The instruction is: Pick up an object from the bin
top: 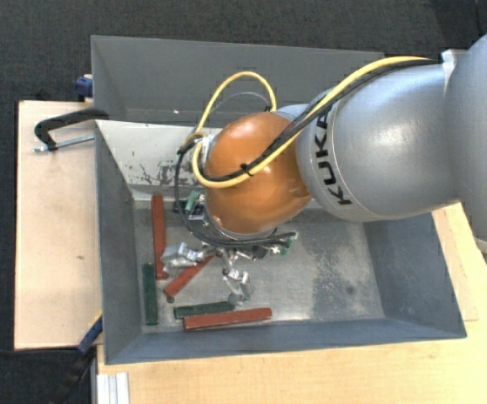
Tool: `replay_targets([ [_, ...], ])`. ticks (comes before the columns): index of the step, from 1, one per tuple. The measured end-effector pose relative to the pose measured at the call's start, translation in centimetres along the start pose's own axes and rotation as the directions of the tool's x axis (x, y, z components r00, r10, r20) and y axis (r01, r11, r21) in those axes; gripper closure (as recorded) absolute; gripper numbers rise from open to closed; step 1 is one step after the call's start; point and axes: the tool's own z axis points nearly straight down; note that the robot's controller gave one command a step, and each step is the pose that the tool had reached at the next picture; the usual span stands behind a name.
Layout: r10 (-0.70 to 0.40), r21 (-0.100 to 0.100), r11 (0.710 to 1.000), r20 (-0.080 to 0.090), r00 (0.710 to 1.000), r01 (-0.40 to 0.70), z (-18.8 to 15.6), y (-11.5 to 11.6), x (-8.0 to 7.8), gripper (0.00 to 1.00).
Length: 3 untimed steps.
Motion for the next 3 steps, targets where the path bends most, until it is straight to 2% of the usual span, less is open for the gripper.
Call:
replay_targets([
  [1, -0.231, 0.005, 0.973, 0.006, 0.973, 0.231, 5.0, -5.5, -2.3, 1.00],
  [2, -0.231, 0.005, 0.973, 0.006, 0.973, 0.231, 5.0, -5.5, -2.3, 1.00],
  [3, -0.265, 0.008, 0.964, 0.006, 0.964, 0.265, -11.1, -5.5, -2.1, 1.00],
])
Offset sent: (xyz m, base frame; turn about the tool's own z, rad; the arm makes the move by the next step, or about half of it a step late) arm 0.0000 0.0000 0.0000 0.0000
